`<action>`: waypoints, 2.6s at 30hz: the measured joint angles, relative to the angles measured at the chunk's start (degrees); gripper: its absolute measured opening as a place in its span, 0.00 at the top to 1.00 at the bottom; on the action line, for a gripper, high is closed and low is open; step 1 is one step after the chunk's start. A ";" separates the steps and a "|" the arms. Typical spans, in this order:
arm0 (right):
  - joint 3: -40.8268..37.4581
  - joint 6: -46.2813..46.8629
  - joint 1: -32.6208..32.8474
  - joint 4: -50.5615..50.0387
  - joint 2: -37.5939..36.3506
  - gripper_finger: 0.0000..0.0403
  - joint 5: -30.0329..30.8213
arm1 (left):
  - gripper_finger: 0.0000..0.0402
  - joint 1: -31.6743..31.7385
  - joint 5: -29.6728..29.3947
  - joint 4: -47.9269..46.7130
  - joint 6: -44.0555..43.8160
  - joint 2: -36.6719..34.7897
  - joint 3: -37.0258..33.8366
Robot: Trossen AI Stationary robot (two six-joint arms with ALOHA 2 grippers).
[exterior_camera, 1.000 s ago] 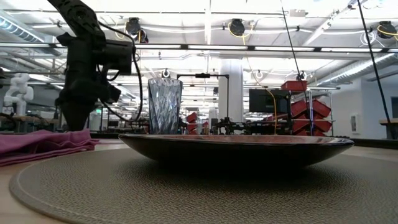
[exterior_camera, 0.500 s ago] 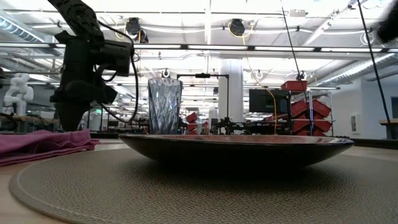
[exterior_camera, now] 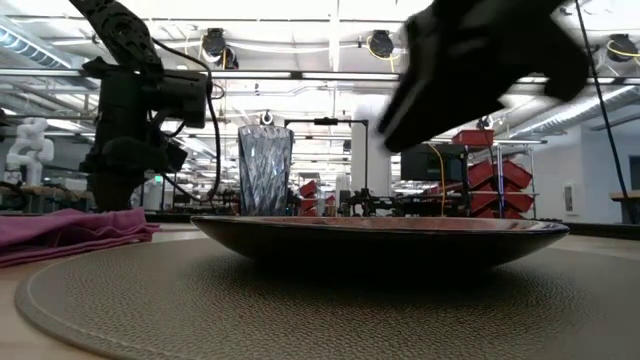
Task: Set table place
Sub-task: Move the blue table knife to the right side of the gray placemat
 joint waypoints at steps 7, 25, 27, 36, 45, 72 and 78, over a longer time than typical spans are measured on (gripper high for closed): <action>-6.70 -5.57 -12.95 13.33 -4.48 0.61 -2.22 | 0.77 0.00 -2.52 0.10 0.97 -0.02 -0.03; -25.09 -1.60 -34.03 52.71 -6.04 0.61 -32.21 | 0.68 0.02 -2.27 2.67 2.85 -0.02 -0.07; -23.88 -1.58 -34.09 54.14 -4.21 0.61 -32.22 | 0.68 0.02 -2.06 3.15 2.85 -0.02 -0.08; -16.08 -0.74 -35.79 54.21 3.53 0.65 -33.73 | 0.68 -0.02 1.52 3.17 2.87 -0.02 -0.11; -12.99 0.59 -37.64 55.09 8.09 0.79 -35.20 | 0.68 -2.33 4.81 5.23 4.50 -0.04 -0.20; -12.39 1.79 -43.45 61.02 8.53 0.81 -38.24 | 0.68 -2.97 5.15 7.65 5.83 -0.04 -0.22; -12.39 1.44 -44.38 61.28 8.52 0.81 -39.73 | 0.68 -2.97 5.14 7.63 5.89 -0.04 -0.22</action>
